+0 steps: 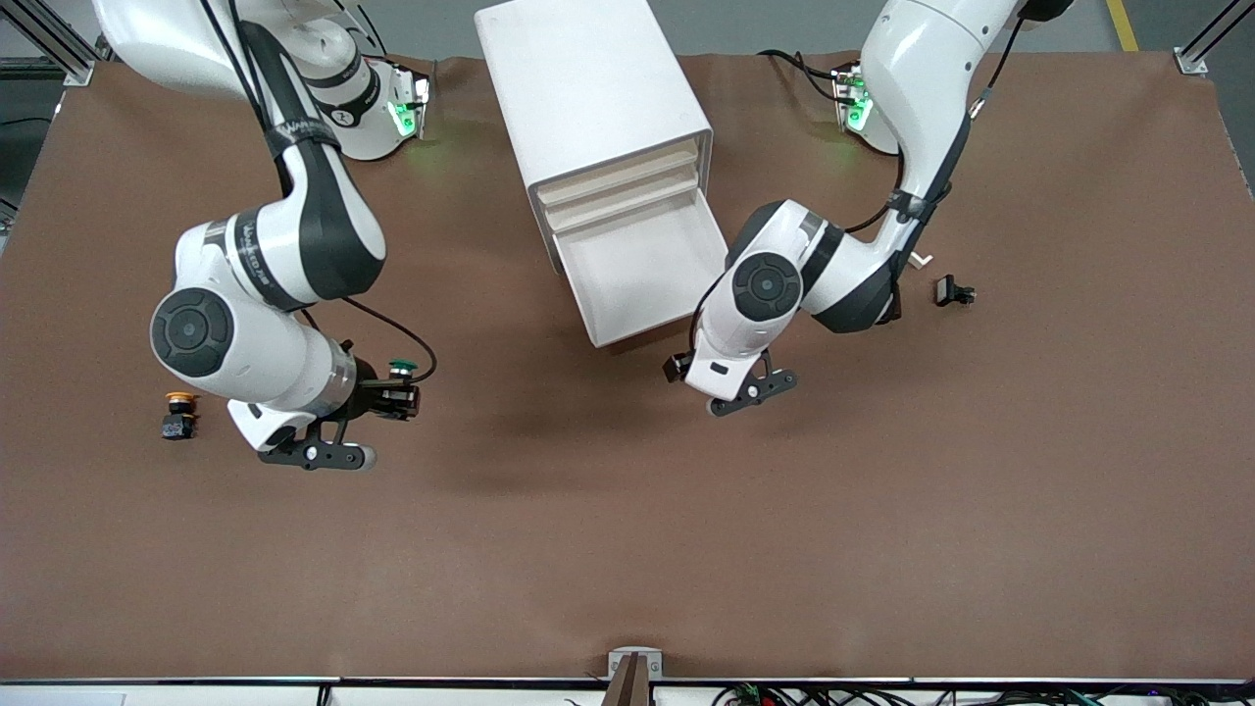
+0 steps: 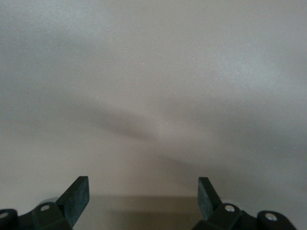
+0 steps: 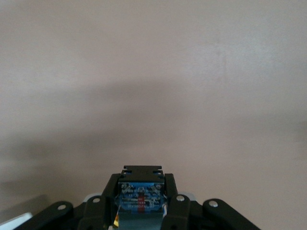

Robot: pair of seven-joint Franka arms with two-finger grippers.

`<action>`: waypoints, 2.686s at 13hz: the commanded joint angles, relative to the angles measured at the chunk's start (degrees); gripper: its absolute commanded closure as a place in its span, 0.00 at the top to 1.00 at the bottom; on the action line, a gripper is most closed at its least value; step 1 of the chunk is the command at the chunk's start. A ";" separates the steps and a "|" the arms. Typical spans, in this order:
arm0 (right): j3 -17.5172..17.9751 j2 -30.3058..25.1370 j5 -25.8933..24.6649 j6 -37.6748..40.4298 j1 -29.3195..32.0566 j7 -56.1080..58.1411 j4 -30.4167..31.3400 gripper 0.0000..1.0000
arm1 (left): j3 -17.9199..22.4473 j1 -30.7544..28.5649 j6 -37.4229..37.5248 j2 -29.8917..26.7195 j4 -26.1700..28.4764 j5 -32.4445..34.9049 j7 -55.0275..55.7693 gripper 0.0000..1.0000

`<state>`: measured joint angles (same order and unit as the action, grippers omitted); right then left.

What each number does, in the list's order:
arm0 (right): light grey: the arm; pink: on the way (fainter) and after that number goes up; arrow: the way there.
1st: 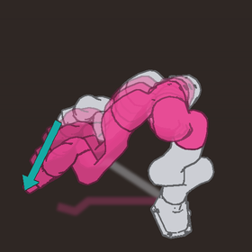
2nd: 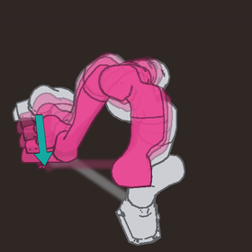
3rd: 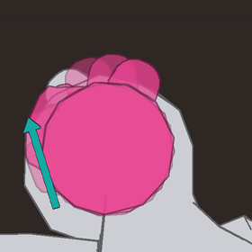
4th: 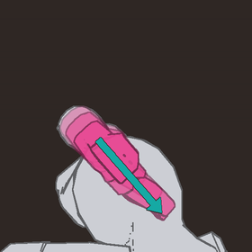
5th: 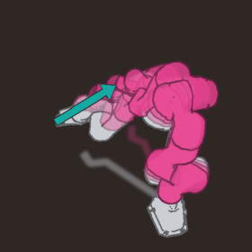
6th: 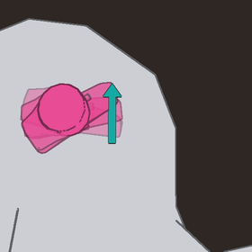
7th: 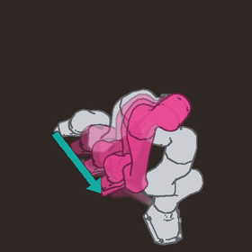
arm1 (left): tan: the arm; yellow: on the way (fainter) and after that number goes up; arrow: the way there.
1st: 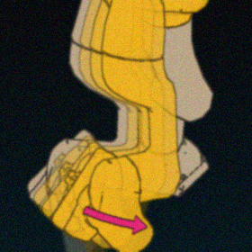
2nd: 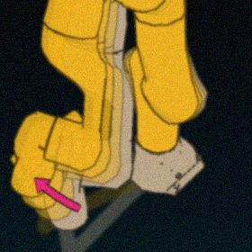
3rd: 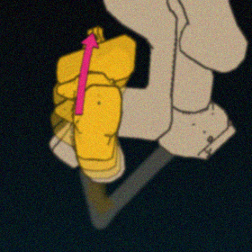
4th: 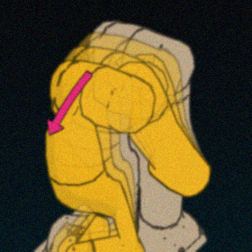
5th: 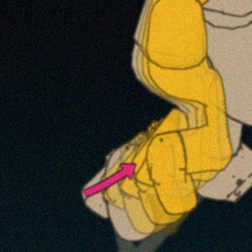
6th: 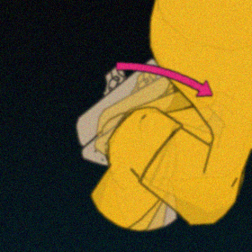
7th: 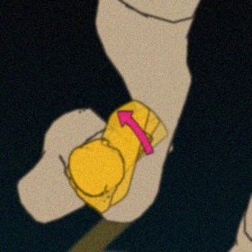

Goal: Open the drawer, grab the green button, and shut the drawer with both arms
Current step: 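Place the green button on the table while the left gripper shuts the drawer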

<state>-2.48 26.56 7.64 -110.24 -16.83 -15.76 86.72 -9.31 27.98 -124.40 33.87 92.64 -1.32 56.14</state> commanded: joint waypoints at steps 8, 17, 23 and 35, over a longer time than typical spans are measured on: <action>0.99 -3.45 -7.29 -18.84 7.95 6.52 19.51 0.00 | 0.25 5.94 -2.51 1.72 0.08 3.16 2.48 1.00; 0.99 0.06 -7.37 -29.77 13.13 9.85 26.13 0.00 | 0.17 7.53 -8.23 3.30 2.37 3.78 3.97 1.00; 0.99 3.58 -7.37 -32.14 13.40 10.75 26.13 0.00 | 0.08 10.07 -7.62 3.13 2.98 3.78 8.80 1.00; 0.99 5.25 -7.37 -33.11 15.07 10.66 26.13 0.00 | -0.54 16.93 -3.40 3.48 2.63 2.90 18.83 1.00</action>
<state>-2.30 32.11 1.02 -143.13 -2.98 -5.29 112.68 -9.48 44.35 -128.50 37.66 95.20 1.06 72.94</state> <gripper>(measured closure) 0.586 0.000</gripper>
